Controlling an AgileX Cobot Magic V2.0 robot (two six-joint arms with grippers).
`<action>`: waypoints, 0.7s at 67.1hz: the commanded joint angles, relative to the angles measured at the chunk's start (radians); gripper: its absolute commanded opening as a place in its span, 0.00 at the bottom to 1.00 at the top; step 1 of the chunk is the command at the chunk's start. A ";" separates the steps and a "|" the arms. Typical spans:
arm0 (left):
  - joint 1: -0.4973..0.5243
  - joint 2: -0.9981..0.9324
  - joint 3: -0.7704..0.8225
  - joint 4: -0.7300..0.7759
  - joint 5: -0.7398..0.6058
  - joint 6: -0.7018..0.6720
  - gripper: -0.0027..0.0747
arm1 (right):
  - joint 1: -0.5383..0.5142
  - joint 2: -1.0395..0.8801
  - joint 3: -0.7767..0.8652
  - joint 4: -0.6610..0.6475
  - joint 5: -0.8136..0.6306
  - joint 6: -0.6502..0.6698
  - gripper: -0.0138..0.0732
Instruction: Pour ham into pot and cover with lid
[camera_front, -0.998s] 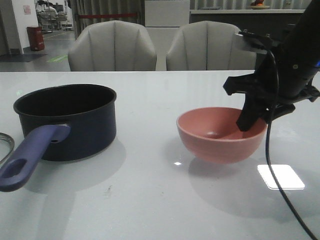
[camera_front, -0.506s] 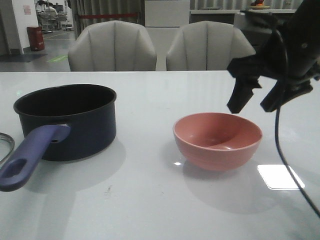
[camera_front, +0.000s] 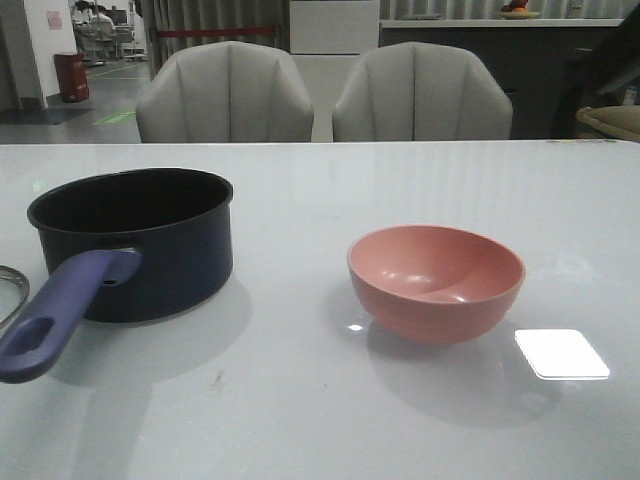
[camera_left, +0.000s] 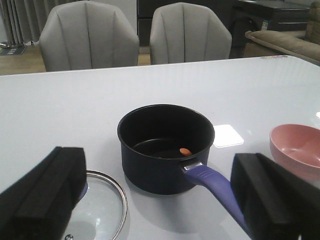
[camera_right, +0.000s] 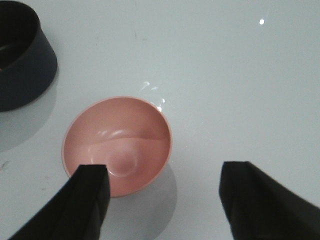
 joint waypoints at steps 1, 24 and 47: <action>-0.006 0.013 -0.025 -0.005 -0.086 -0.001 0.86 | 0.001 -0.166 0.059 0.017 -0.114 -0.003 0.81; -0.006 0.013 -0.025 -0.005 -0.086 -0.001 0.86 | 0.001 -0.688 0.360 0.047 -0.240 -0.003 0.81; -0.006 0.013 -0.025 -0.009 -0.086 -0.001 0.86 | 0.001 -0.775 0.467 0.055 -0.248 -0.003 0.46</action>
